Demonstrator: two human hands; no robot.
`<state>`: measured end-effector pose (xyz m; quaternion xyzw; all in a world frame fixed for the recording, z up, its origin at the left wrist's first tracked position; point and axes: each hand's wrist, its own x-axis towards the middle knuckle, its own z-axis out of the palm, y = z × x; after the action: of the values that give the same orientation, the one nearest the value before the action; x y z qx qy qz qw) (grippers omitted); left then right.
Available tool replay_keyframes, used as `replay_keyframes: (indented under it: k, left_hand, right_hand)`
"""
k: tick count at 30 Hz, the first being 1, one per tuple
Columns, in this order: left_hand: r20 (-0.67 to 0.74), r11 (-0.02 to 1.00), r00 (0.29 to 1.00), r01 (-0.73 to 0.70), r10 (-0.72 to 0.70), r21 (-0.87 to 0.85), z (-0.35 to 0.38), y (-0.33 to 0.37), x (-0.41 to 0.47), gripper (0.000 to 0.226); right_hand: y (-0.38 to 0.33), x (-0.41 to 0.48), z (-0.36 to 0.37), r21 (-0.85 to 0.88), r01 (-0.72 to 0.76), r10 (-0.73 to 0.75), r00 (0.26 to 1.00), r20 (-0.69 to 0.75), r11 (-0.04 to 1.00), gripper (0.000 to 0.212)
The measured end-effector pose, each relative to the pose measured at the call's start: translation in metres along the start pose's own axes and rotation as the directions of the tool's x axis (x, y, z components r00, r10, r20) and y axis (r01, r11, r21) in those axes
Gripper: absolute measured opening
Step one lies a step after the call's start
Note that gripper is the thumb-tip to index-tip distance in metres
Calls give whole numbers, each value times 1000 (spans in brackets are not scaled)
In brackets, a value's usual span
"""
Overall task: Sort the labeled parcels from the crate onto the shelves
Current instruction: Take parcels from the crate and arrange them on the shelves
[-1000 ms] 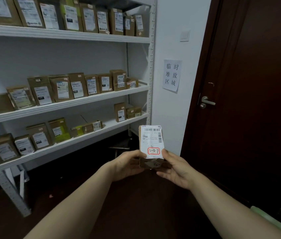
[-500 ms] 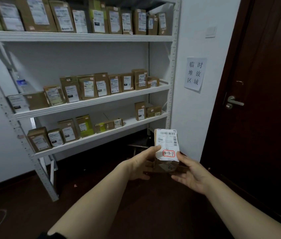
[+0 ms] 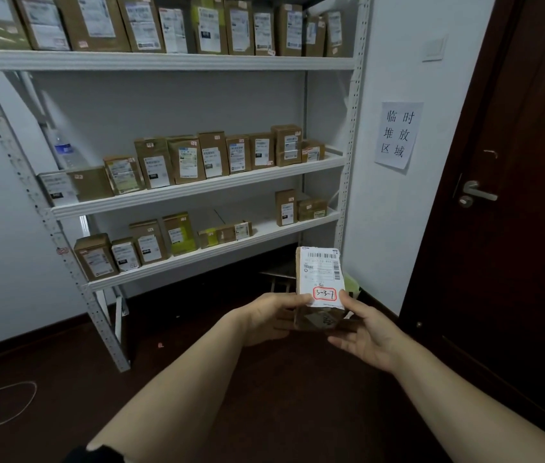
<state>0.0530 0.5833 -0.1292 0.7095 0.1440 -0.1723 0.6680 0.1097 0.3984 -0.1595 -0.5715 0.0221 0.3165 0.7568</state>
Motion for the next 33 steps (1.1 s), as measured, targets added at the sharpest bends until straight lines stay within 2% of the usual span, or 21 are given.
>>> replay_keyframes:
  k: [10,19,23,26,30,33]
  left_hand:
    - [-29,999,1000,10,-12,-48,-14,-6,5,72]
    - [-33,996,999,21,-24,-86,-15,-12,19,61]
    - [-27,995,999,30,-33,-93,-11,-11,21,57]
    - [-4,992,999,42,-43,-116,-3,-10,22,51]
    - [-3,987,999,49,-50,-155,5,-13,25,44]
    - [4,989,999,52,-52,-136,6,-16,24,34]
  right_hand:
    - [1,6,12,6,-12,12,1000,18,1000,27]
    - [2,8,9,-1,-17,17,1000,20,1000,30]
    - [4,8,2,-7,-32,32,999,23,999,41]
    - [4,11,0,19,-19,19,1000,-20,1000,27]
    - [7,16,-1,51,-4,7,999,-54,999,38]
    - [12,15,-6,69,-13,14,1000,-22,998,36]
